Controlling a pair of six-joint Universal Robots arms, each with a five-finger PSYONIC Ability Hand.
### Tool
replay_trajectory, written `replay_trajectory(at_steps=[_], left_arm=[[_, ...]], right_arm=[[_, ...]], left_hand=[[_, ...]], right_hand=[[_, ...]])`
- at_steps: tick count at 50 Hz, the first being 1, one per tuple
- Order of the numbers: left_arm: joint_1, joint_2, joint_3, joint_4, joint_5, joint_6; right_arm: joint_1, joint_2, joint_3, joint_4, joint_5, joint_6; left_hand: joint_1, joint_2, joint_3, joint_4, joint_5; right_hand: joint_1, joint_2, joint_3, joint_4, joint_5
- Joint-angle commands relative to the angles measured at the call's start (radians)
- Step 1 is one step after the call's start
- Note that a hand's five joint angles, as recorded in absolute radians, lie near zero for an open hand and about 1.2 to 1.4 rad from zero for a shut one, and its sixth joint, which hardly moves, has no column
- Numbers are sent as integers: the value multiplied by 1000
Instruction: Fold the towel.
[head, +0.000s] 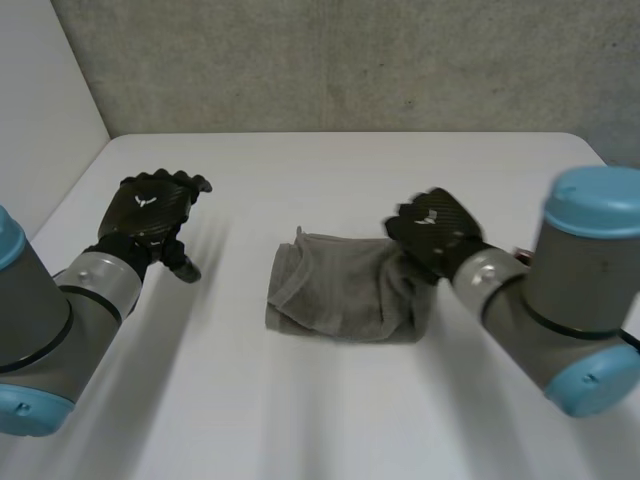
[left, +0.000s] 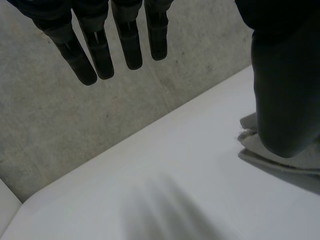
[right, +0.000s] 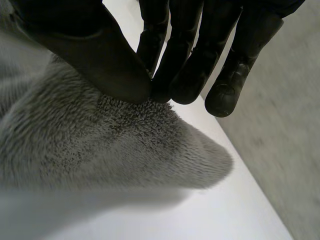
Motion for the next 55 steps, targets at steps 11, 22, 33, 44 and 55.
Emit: replay_trajectory(at_steps=[11, 22, 33, 44, 55], left_arm=[[-2, 36, 11, -3, -5, -62], [-8, 33, 34, -3, -5, -63], [-109, 13, 135, -15, -11, -165], [-279, -245, 355, -153, -58, -280], [-365, -561, 621, -304, -252, -269]], right_arm=[[314, 423, -566, 238, -26, 11], [292, 291, -506, 240, -29, 213], [83, 45, -283, 215, -25, 354], [-52, 45, -159, 195, -35, 454], [-44, 152, -133, 79, -54, 531]], left_hand=[[-58, -53, -59, -56, -231], [-58, -53, -59, -56, -231], [-58, -53, -59, -56, -231], [-49, -44, -50, -47, -222], [-61, -56, -61, -59, -234]], right_hand=[[80, 72, 64, 55, 56], [-1142, -1149, -1157, -1166, -1166], [-1142, -1149, -1157, -1166, -1166], [-1142, -1149, -1157, -1166, -1166], [-1142, -1149, -1157, -1166, -1166]])
